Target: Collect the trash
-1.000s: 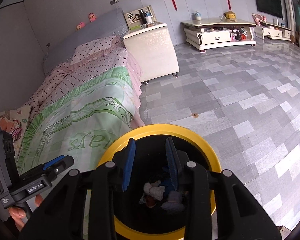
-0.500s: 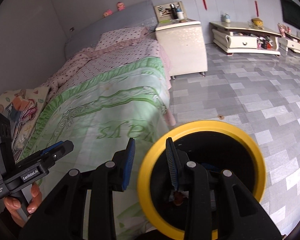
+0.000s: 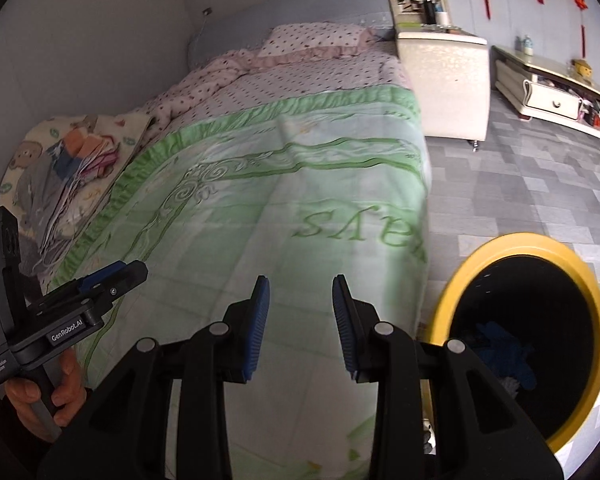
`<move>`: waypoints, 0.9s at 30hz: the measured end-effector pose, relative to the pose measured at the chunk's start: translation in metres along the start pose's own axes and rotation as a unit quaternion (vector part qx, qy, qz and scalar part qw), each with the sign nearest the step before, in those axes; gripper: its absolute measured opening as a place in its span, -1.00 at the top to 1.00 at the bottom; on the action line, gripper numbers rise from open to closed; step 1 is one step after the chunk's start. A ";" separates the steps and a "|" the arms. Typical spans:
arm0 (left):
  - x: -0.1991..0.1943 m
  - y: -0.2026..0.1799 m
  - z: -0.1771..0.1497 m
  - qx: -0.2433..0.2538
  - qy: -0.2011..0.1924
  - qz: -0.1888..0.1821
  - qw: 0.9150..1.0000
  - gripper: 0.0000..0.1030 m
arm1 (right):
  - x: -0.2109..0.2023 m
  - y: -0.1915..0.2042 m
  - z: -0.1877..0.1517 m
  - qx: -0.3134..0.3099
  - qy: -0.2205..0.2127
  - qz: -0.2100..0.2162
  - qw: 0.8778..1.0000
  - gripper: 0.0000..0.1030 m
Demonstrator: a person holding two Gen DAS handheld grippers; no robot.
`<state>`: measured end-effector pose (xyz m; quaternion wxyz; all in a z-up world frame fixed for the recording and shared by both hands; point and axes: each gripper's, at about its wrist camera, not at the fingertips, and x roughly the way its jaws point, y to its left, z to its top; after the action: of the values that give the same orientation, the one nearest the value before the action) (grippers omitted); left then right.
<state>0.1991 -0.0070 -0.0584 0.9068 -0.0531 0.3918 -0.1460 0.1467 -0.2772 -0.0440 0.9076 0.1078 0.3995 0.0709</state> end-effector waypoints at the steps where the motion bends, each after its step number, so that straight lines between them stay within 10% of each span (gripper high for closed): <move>1: 0.000 0.006 -0.003 -0.003 0.000 0.003 1.000 -0.06 | 0.004 0.005 -0.003 -0.005 0.001 -0.001 1.000 0.39; 9: -0.014 0.044 -0.033 -0.019 -0.006 0.031 0.999 -0.12 | 0.026 0.027 -0.032 -0.018 0.012 -0.011 1.000 0.31; 19: -0.045 0.054 -0.057 -0.035 -0.059 0.054 0.996 -0.71 | 0.015 0.021 -0.049 0.005 -0.033 -0.055 0.998 -0.67; 27: -0.085 0.043 -0.061 -0.018 -0.114 0.057 0.992 -0.84 | -0.017 0.026 -0.056 -0.008 -0.109 -0.106 0.988 -0.84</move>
<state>0.1093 0.0612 -0.0508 0.9513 -0.0633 0.2908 -0.0802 0.0920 -0.2475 -0.0621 0.9491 0.0651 0.3064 -0.0346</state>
